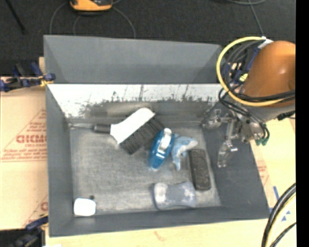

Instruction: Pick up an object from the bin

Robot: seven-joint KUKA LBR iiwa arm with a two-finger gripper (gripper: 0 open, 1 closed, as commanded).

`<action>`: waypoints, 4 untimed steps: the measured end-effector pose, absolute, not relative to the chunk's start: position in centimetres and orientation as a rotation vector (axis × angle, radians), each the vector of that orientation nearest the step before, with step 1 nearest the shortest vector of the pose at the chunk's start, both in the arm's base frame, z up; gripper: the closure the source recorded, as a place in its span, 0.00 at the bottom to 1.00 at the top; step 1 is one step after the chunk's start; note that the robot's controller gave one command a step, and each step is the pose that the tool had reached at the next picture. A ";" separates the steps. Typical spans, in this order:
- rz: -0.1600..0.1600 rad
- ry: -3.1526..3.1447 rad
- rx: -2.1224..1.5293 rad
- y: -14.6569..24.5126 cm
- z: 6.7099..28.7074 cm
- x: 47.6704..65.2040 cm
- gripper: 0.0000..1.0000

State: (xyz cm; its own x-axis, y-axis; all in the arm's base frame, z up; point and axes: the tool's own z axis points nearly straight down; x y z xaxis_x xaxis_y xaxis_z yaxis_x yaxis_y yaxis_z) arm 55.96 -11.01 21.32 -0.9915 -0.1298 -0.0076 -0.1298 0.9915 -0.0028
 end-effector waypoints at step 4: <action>0.009 2.377 -2.033 -11.8 7.5 56.2 1.00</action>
Offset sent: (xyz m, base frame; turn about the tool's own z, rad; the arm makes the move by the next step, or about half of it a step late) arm 0.0078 -0.0090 -0.0541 -0.6215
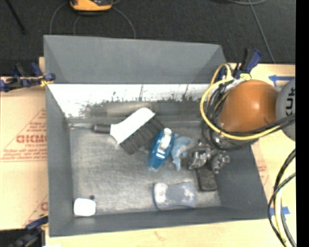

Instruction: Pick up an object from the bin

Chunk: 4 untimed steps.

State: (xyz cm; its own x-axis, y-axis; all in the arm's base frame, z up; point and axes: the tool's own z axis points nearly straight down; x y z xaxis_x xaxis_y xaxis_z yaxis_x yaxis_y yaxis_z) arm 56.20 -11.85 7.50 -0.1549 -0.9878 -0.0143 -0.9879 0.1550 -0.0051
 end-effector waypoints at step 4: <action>-0.003 2.387 -2.036 -12.1 10.8 56.1 1.00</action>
Offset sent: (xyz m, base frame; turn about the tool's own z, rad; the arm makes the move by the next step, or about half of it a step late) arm 0.0001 0.0001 0.0617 0.0000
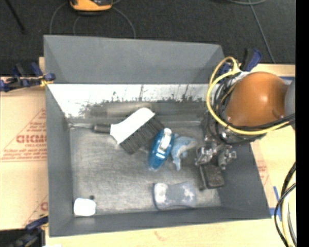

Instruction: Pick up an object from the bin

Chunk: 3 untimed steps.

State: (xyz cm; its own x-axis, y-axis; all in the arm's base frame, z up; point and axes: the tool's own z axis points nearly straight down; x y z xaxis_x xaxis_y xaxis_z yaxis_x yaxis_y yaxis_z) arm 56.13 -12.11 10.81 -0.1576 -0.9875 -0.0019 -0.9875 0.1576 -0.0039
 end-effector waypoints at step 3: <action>0.007 2.394 -2.036 -12.1 14.2 56.0 1.00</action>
Offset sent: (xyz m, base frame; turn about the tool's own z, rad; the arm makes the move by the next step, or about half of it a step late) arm 0.0000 0.0000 0.0367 0.0000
